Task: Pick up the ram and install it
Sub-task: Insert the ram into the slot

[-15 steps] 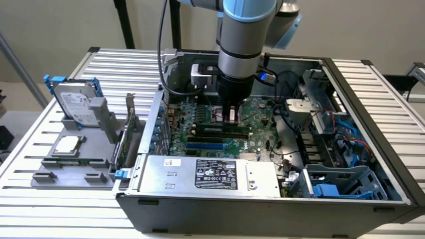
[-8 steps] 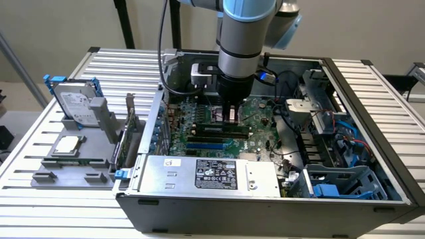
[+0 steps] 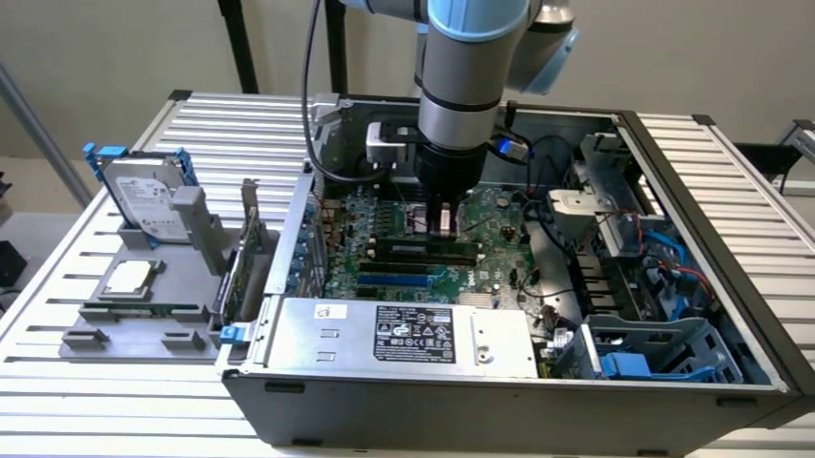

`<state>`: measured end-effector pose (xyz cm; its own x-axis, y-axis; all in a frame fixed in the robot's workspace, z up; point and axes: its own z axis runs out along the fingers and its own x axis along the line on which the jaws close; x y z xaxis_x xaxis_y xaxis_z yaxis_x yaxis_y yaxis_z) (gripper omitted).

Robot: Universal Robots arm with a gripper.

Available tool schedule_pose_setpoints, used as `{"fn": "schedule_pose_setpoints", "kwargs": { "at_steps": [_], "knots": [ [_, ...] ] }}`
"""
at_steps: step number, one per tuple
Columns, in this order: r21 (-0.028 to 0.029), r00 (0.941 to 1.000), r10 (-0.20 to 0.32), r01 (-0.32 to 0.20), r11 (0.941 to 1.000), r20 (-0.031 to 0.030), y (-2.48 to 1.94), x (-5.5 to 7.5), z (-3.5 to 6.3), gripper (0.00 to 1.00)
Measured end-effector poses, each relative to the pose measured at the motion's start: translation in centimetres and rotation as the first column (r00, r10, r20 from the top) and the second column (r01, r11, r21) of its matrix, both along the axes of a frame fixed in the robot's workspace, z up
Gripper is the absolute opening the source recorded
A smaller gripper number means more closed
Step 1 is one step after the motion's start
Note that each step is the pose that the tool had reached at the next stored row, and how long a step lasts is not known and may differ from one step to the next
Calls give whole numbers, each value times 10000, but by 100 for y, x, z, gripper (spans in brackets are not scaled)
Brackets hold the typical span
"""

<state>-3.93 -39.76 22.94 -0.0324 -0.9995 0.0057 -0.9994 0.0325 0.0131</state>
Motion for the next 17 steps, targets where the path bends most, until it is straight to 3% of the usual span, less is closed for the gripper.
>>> {"fn": "schedule_pose_setpoints", "kwargs": {
  "at_steps": [3, 17],
  "knots": [
    [-25, 10000, 4, -4, 10000, -1, -5, 0, 0, 13],
    [-26, 10000, 19, -19, 10000, 0, -4, 0, -30, 13]
  ]
}}
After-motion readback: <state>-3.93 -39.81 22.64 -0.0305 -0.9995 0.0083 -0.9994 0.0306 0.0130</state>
